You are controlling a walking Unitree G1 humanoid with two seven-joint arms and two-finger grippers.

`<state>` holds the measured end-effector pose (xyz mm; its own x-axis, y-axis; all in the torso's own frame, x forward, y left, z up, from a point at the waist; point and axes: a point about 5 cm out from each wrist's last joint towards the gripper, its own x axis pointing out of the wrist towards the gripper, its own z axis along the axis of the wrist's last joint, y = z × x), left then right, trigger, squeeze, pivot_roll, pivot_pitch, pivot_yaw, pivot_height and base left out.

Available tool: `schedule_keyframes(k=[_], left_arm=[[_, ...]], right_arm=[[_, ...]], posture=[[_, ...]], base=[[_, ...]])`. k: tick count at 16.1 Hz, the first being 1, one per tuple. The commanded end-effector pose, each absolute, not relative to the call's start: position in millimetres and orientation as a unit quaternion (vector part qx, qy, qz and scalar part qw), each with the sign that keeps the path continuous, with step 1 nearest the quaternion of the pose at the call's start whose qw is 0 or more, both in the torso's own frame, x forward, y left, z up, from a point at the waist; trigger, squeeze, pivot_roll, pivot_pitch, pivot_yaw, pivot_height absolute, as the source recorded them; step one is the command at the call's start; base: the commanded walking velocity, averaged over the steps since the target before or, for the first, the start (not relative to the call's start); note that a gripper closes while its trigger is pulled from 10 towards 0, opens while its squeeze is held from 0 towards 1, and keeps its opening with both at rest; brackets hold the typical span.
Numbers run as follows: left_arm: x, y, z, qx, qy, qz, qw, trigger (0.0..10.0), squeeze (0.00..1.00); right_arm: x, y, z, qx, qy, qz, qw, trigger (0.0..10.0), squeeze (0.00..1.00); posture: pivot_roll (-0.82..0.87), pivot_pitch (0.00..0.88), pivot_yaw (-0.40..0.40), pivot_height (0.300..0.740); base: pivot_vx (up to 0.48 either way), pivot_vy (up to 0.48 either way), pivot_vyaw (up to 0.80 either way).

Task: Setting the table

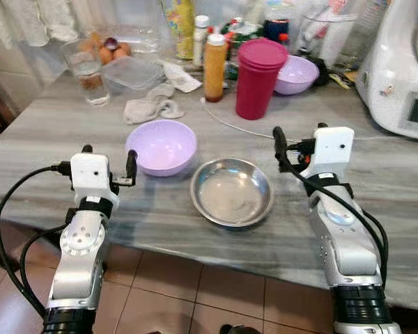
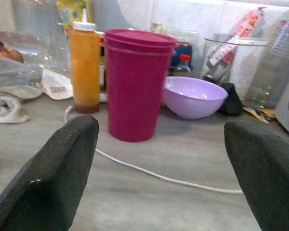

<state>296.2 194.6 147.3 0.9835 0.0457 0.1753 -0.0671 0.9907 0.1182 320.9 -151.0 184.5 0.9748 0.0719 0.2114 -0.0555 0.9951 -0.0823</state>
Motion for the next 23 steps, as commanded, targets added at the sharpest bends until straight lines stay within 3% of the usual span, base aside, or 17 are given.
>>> schedule_keyframes(k=[1, 9, 23], left_arm=[[296, 199, 145, 0.064, -0.077, 0.039, 0.994, 10.0, 0.0], [293, 196, 149, 0.076, -0.075, 0.032, 0.994, 10.0, 0.0], [295, 195, 151, 0.081, -0.065, 0.016, 0.994, 10.0, 0.0]], right_arm=[[323, -146, 187, -0.033, -0.112, 0.04, 0.992, 10.0, 0.0], [323, -145, 179, -0.013, -0.094, 0.023, 0.995, 10.0, 0.0], [327, -138, 179, 0.004, -0.088, 0.022, 0.996, 10.0, 0.0]], posture=[[-0.16, 0.093, 0.002, 0.74], [-0.12, 0.085, 0.014, 0.74], [-0.12, 0.094, 0.022, 0.74]], base=[[0.0, 0.0, 0.0], [-0.129, 0.0, -0.05], [-0.288, 0.0, -0.67]])
